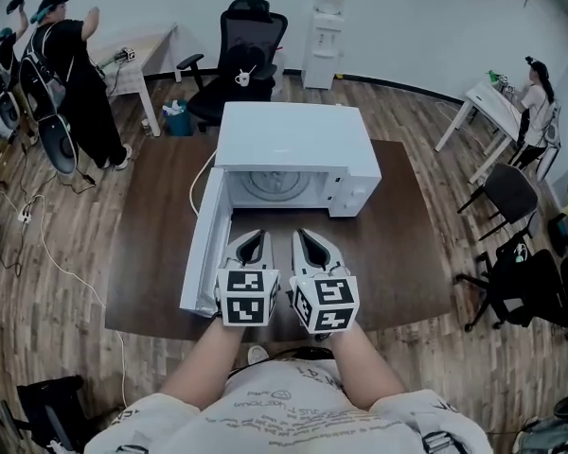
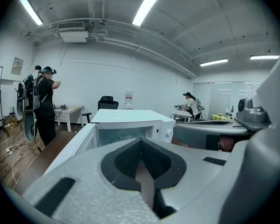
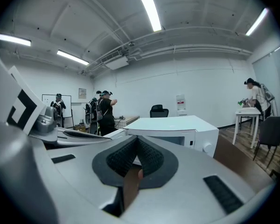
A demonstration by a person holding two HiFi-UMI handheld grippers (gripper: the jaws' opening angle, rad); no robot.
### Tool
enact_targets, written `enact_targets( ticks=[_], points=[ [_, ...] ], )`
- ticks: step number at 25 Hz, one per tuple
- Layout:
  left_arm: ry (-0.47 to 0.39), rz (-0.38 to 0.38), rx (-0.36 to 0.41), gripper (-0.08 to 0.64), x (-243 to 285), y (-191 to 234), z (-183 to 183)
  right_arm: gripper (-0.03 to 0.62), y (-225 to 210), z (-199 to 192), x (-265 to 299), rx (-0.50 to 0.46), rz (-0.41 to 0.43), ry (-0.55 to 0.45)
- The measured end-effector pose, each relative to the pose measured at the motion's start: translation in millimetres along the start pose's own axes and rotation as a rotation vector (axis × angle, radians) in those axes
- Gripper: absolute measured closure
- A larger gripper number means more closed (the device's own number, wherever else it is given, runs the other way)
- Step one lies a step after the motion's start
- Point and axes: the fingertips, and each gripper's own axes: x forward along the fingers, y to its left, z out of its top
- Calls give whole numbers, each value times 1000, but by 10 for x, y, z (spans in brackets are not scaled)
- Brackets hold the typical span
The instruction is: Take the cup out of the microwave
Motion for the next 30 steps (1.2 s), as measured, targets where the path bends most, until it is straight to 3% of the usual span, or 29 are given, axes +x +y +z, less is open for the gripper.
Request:
enact_targets(
  ticks=[9,20,24,30],
  points=[
    [27,32,-38,546,389,5,-38,578,-297,-131,336,0,36,51],
    [62,137,-88,546,625,162,-205,575,-566,-390,848,-6,74,107],
    [71,170,-89,546,633,232,-240,509,-564,-455,1103,-27,96,117],
    [81,208,-127,546,598,275,-303,483,-653,-713,1425,37,89,144]
  ],
)
